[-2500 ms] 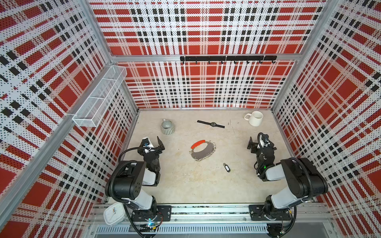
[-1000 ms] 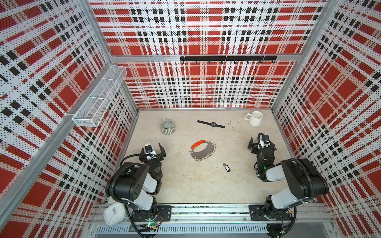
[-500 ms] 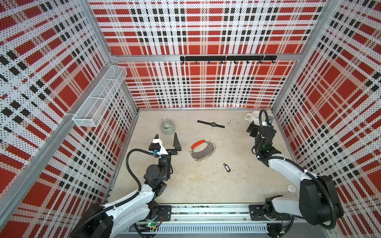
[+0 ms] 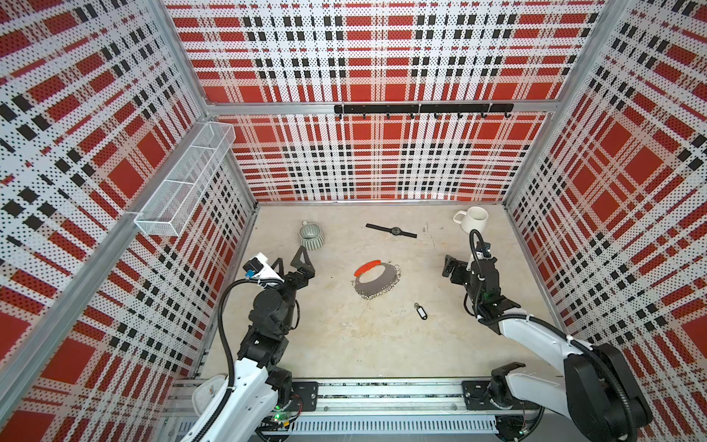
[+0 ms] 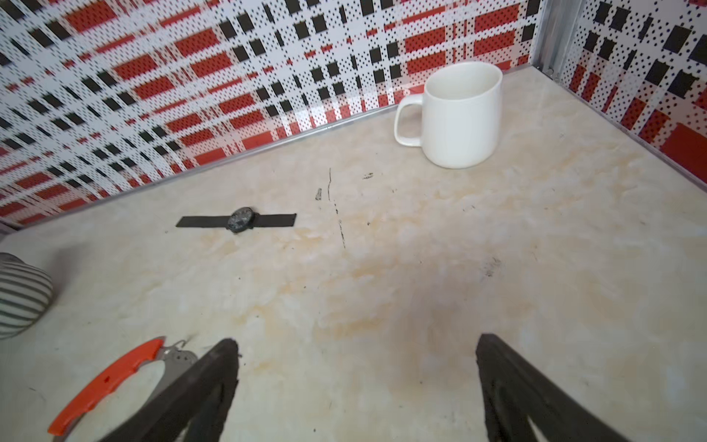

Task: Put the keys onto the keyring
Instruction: 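Reach the left gripper to the red-handled keyring disc while the right arm rises, then close the left gripper on the metal edge of the keyring disc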

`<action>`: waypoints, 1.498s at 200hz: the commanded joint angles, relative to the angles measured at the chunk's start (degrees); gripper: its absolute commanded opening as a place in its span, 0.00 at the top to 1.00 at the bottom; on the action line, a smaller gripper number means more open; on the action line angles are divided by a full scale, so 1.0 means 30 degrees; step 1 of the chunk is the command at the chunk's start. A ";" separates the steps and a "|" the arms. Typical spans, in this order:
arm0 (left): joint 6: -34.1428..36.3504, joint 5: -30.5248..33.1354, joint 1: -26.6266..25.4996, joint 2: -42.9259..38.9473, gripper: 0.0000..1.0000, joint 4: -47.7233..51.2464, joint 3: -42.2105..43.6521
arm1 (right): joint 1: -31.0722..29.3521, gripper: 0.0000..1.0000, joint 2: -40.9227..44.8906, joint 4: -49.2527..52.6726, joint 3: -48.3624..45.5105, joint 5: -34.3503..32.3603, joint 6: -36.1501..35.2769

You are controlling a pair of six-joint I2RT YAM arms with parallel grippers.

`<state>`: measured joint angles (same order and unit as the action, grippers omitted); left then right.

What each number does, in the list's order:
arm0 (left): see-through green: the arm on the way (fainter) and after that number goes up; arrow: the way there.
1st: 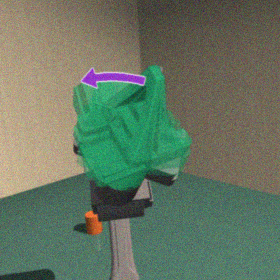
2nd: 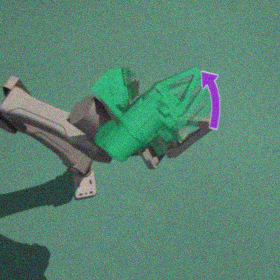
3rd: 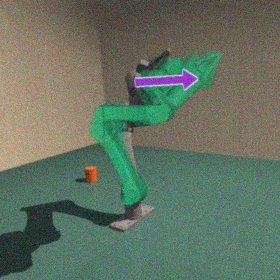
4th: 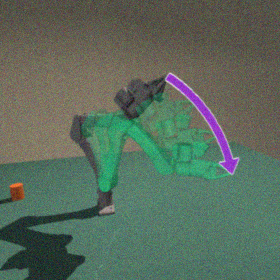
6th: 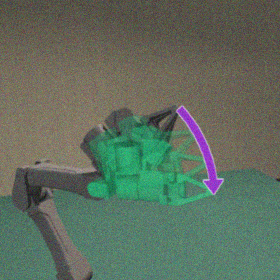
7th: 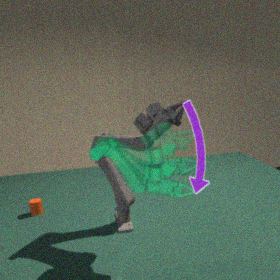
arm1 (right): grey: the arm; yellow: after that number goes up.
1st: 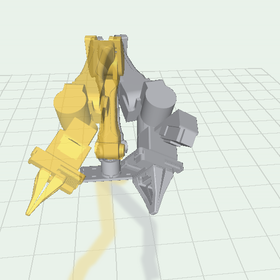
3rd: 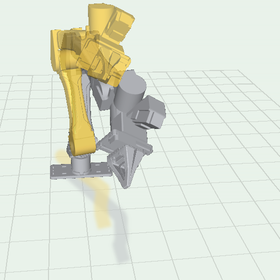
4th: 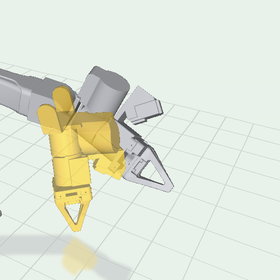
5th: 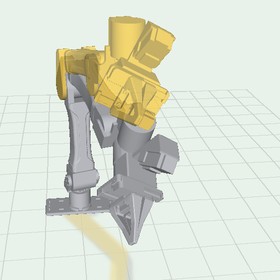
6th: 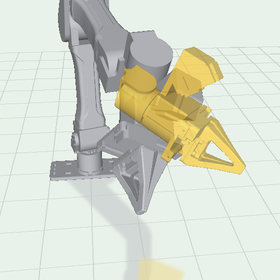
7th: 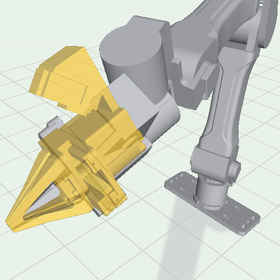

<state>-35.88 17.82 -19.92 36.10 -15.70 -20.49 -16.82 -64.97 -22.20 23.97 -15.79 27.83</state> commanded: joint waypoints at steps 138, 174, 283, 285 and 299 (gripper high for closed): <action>0.5275 -0.4080 -0.6699 1.9903 0.12 0.2400 -1.1223 | 0.0042 0.19 -0.2733 -0.5148 -0.0934 0.4383 0.2545; 0.6137 -0.4099 -0.6387 2.1801 0.20 0.1213 -1.2125 | 0.0055 0.19 -0.2633 -0.5428 -0.0973 0.4667 0.2371; 1.2968 -0.4238 -0.5582 2.4831 0.45 0.5803 -1.6575 | 0.0038 0.30 -0.2371 -0.5849 -0.1212 0.4644 0.2152; 1.2966 -0.4248 -0.5585 2.4832 0.46 0.5758 -1.6563 | 0.0047 0.31 -0.2368 -0.5845 -0.1197 0.4670 0.2127; 1.2952 -0.4384 -0.5663 2.4963 0.50 0.5589 -1.6494 | 0.0034 0.31 -0.2369 -0.5823 -0.1217 0.4671 0.2060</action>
<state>-0.10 4.97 -37.06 109.91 -1.15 -69.41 -16.45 -72.95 -37.85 20.51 -2.28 34.52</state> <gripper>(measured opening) 0.529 0.692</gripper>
